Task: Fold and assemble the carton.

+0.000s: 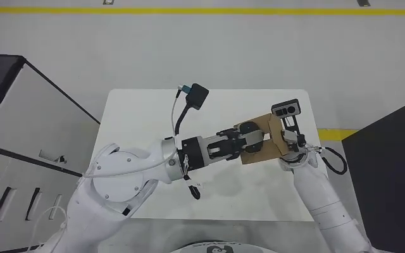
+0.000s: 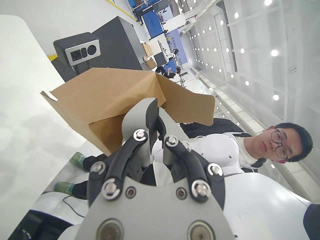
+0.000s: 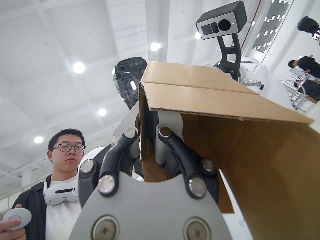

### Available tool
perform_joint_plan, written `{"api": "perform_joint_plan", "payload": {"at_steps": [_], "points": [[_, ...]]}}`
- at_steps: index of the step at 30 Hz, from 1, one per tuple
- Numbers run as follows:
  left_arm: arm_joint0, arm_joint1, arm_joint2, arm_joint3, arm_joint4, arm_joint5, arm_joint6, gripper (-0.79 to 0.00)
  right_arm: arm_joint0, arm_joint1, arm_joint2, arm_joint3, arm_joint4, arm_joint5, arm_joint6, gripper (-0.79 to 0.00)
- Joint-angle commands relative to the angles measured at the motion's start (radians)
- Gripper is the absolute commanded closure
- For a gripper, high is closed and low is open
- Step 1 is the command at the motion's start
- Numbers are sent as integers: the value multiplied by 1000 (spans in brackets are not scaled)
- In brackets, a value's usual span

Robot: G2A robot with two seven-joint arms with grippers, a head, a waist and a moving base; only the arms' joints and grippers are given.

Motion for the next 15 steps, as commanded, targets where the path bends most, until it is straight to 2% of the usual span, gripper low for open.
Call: {"api": "perform_joint_plan", "payload": {"at_steps": [1,15], "points": [[1,0,-3,0,-3,1,0,0,2,-2,2,1,0,0,0,0],[2,3,0,4,2,5,2,0,1,-15,7,9,-6,0,0,0]]}}
